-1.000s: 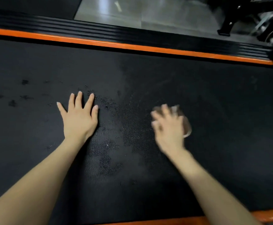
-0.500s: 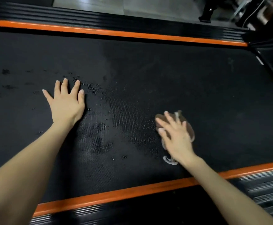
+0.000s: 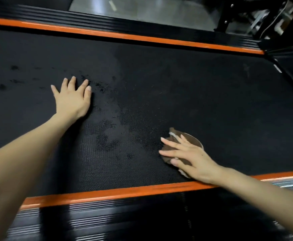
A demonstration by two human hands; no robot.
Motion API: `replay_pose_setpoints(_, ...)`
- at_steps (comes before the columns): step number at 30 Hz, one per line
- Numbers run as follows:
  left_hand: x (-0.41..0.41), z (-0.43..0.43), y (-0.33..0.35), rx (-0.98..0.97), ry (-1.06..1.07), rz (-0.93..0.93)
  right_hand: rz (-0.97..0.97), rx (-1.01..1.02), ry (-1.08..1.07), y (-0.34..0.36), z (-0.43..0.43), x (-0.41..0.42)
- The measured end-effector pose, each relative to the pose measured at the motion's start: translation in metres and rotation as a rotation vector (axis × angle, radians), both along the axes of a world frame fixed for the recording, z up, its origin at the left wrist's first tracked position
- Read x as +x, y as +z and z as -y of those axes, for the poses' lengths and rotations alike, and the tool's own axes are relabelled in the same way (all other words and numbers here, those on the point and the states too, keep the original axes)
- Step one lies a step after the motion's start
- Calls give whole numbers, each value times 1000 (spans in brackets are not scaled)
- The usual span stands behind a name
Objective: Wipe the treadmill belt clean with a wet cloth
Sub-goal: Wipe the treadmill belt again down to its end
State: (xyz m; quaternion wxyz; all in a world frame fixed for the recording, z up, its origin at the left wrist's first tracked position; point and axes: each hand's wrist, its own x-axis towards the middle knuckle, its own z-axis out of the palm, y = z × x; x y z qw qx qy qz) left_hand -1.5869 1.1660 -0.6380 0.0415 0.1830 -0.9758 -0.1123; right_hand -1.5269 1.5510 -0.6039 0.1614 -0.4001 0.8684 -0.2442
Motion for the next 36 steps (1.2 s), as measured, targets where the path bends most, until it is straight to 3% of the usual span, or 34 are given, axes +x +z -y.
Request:
replay_pose_setpoints(6, 17, -29, -2, -58, 4, 49, -56, -126, 192, -14, 90, -8)
replay_pose_setpoints(13, 65, -32, -3, -99, 20, 128, -63, -81, 496, -13, -5, -28)
replay_pose_setpoints(16, 62, -36, -4, -91, 41, 128, -6, -119, 435, -12, -16, -28)
replay_pose_setpoints(19, 62, -35, -5, -88, 47, 125, 33, -192, 439, -13, 30, -7)
replay_pose_setpoints(23, 62, -35, -4, -80, 36, 114, -101, -155, 507, -20, 104, 17)
replay_pose_setpoints(26, 63, -31, 0, -70, -12, 115, -187, -102, 489, -21, 87, 8)
replay_pose_setpoints(30, 62, -2, 7, -114, -89, 59, -262, -52, 302, -20, 44, 0)
replay_pose_setpoints(36, 31, 54, 14, -145, -114, 117, -342, -82, 202, -31, 124, 15)
